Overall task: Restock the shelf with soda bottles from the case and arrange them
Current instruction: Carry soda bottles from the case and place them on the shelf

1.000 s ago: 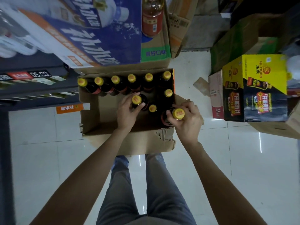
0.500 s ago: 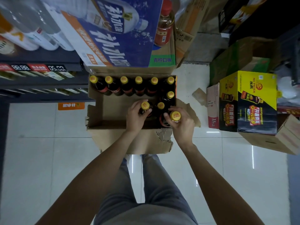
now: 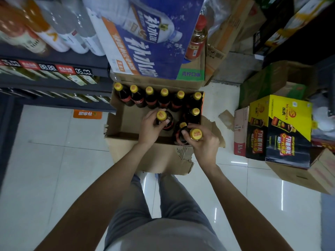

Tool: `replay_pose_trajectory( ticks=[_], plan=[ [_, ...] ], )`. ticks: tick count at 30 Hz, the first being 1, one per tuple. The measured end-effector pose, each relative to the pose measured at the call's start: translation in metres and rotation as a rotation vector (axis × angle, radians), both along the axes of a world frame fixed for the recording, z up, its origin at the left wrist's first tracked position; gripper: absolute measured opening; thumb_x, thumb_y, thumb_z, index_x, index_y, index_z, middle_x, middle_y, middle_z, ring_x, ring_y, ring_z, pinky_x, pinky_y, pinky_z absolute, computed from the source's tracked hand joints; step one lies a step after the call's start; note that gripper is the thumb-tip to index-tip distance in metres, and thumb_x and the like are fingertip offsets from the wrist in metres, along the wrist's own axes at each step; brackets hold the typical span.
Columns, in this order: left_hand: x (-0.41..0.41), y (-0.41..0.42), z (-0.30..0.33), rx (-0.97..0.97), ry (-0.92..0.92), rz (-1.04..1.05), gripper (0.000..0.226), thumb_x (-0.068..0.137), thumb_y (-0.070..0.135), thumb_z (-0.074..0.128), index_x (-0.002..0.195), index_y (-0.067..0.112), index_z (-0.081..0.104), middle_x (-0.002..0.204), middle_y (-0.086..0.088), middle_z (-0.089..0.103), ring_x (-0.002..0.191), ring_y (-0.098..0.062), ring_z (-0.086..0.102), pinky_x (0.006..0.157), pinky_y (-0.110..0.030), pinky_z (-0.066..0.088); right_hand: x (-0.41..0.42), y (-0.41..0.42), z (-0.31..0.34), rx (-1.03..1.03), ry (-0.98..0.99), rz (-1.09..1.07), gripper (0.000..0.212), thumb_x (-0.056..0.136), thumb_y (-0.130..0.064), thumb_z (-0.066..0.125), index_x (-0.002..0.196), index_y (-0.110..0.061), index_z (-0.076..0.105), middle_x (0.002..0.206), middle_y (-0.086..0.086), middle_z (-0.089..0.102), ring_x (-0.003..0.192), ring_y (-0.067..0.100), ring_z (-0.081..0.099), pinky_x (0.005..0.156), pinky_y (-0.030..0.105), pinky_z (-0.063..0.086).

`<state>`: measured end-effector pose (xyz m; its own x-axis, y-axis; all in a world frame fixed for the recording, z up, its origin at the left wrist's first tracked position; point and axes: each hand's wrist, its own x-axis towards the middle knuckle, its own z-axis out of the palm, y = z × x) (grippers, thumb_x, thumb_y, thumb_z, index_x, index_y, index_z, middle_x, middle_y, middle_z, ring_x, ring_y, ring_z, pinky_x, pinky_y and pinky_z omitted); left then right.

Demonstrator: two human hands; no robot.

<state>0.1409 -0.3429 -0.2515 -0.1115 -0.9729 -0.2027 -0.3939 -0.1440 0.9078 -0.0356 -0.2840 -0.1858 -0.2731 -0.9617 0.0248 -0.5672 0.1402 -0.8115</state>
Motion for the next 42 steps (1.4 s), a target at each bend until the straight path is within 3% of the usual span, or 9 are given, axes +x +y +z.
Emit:
replay_pose_trajectory(
  ticks=[5,11,16,18,22,27,29,37,42],
  plan=[
    [0.023,0.018,0.026,-0.009,0.073,0.124,0.045,0.084,0.040,0.066,0.122,0.016,0.061,0.121,-0.005,0.056,0.116,-0.014,0.055,0.096,-0.045,0.050,0.022,-0.004,0.024,-0.040,-0.008,0.121,0.029,0.077,-0.037,0.074,0.092,-0.013,0.072,0.095,-0.004,0.072,0.086,0.007,0.066,0.072,0.020,0.052],
    [0.091,0.064,0.061,-0.114,0.045,0.378,0.037,0.086,0.028,0.069,0.120,0.014,0.062,0.116,0.000,0.059,0.105,-0.001,0.056,0.085,-0.015,0.048,0.088,-0.012,0.052,-0.015,-0.116,0.328,0.035,0.073,-0.027,0.080,0.100,-0.011,0.065,0.091,-0.007,0.067,0.083,0.001,0.062,0.067,0.008,0.045],
    [0.177,0.125,0.084,-0.211,-0.003,0.667,0.037,0.084,0.050,0.061,0.116,0.030,0.062,0.116,0.010,0.060,0.108,-0.016,0.058,0.088,-0.043,0.052,0.179,-0.004,0.068,0.123,-0.263,0.496,0.038,0.067,-0.018,0.085,0.089,-0.015,0.055,0.089,-0.019,0.064,0.082,-0.011,0.061,0.069,0.010,0.048],
    [0.218,0.155,0.093,-0.239,-0.034,0.788,0.034,0.085,0.052,0.059,0.115,0.037,0.060,0.116,0.011,0.061,0.109,-0.020,0.058,0.091,-0.048,0.049,0.225,0.007,0.070,0.159,-0.320,0.605,0.034,0.068,-0.017,0.084,0.089,-0.017,0.057,0.092,-0.006,0.069,0.086,-0.002,0.064,0.074,0.019,0.053],
    [0.302,0.235,0.111,-0.275,-0.012,1.025,0.028,0.083,0.052,0.058,0.111,0.052,0.056,0.112,0.021,0.062,0.111,-0.020,0.055,0.097,-0.044,0.046,0.332,0.052,0.086,0.158,-0.424,0.820,0.024,0.077,-0.002,0.074,0.096,0.004,0.061,0.086,0.016,0.066,0.072,-0.005,0.059,0.063,0.007,0.047],
    [0.412,0.360,0.129,-0.289,-0.058,1.271,0.046,0.081,0.060,0.055,0.118,0.032,0.058,0.116,0.001,0.061,0.110,-0.020,0.056,0.095,-0.049,0.045,0.472,0.124,0.094,0.110,-0.399,1.079,0.028,0.081,-0.016,0.073,0.102,-0.033,0.064,0.102,-0.005,0.069,0.101,0.009,0.063,0.090,0.023,0.046],
    [0.453,0.410,0.139,-0.287,-0.114,1.343,0.043,0.081,0.064,0.054,0.112,0.035,0.056,0.109,0.002,0.060,0.107,-0.023,0.054,0.092,-0.052,0.045,0.529,0.157,0.100,0.132,-0.413,1.212,0.030,0.081,-0.011,0.072,0.103,-0.029,0.064,0.102,-0.003,0.070,0.100,0.011,0.064,0.091,0.025,0.047],
    [0.599,0.588,0.196,-0.383,-0.258,1.593,0.018,0.083,0.052,0.053,0.101,0.052,0.051,0.096,0.024,0.058,0.097,-0.005,0.054,0.087,-0.030,0.044,0.752,0.293,0.152,0.104,-0.366,1.842,0.023,0.084,-0.021,0.070,0.105,-0.023,0.060,0.104,-0.007,0.069,0.102,0.006,0.062,0.090,0.025,0.046],
    [0.694,0.679,0.242,-0.529,-0.267,1.704,0.018,0.094,0.033,0.053,0.111,0.030,0.051,0.102,0.011,0.057,0.098,0.005,0.053,0.089,-0.011,0.039,0.892,0.377,0.191,-0.030,-0.341,2.141,0.031,0.086,-0.038,0.059,0.109,-0.018,0.057,0.110,-0.014,0.067,0.101,-0.006,0.060,0.087,0.018,0.045]
  ],
)
